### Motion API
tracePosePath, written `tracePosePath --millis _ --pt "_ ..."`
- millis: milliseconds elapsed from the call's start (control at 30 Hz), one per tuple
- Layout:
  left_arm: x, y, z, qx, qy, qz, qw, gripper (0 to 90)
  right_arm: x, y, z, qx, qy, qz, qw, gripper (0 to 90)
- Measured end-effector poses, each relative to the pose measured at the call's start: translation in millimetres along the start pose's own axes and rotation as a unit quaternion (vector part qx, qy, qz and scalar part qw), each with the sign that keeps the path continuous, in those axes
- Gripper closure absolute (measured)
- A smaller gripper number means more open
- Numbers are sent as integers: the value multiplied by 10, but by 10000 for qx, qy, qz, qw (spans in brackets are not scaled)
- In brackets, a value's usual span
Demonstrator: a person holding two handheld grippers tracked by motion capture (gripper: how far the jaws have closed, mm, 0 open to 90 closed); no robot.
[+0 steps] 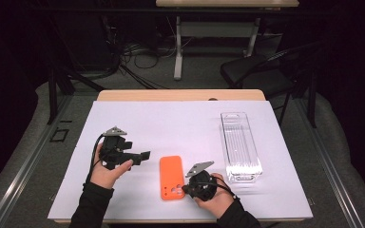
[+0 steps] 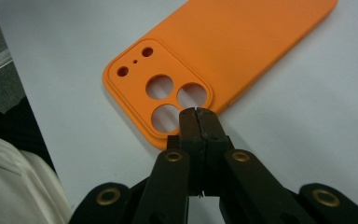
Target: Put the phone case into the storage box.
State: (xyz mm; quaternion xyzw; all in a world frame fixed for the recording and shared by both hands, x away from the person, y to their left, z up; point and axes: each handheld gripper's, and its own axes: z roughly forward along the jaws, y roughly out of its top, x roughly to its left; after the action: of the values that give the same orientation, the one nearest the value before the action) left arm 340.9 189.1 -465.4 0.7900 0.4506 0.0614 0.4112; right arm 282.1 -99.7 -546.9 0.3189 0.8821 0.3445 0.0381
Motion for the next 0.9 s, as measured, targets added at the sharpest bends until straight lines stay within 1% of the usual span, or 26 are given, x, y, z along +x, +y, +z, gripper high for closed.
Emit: tracePosePath --millis 100,167,200,333,600,633,700,833,900 --pt "12 3 -13 12 27 -13 10000 117 32 27 35 -26 20 -54 10000 900" --pt "20 4 -25 -7 31 -57 10000 116 52 45 59 -67 38 -66 9999 900" --pt "24 4 -30 -9 40 -73 10000 115 54 53 73 -89 54 -119 9999 900" --pt "42 7 -52 -6 47 -85 10000 103 72 93 124 -140 115 -137 9997 900" --pt "63 6 -68 6 78 -82 9999 103 108 169 230 -274 197 -206 9992 900" --pt "71 7 -76 15 115 -59 9999 102 127 199 265 -285 231 -211 9991 900" --pt "75 7 -83 15 133 -77 9999 102 133 209 278 -296 243 -230 9990 900" --pt "96 5 -107 -13 163 -88 9998 103 173 281 361 -342 264 -327 9985 900" --pt "113 3 -119 -26 194 -81 9998 103 191 310 390 -348 286 -312 9985 900"
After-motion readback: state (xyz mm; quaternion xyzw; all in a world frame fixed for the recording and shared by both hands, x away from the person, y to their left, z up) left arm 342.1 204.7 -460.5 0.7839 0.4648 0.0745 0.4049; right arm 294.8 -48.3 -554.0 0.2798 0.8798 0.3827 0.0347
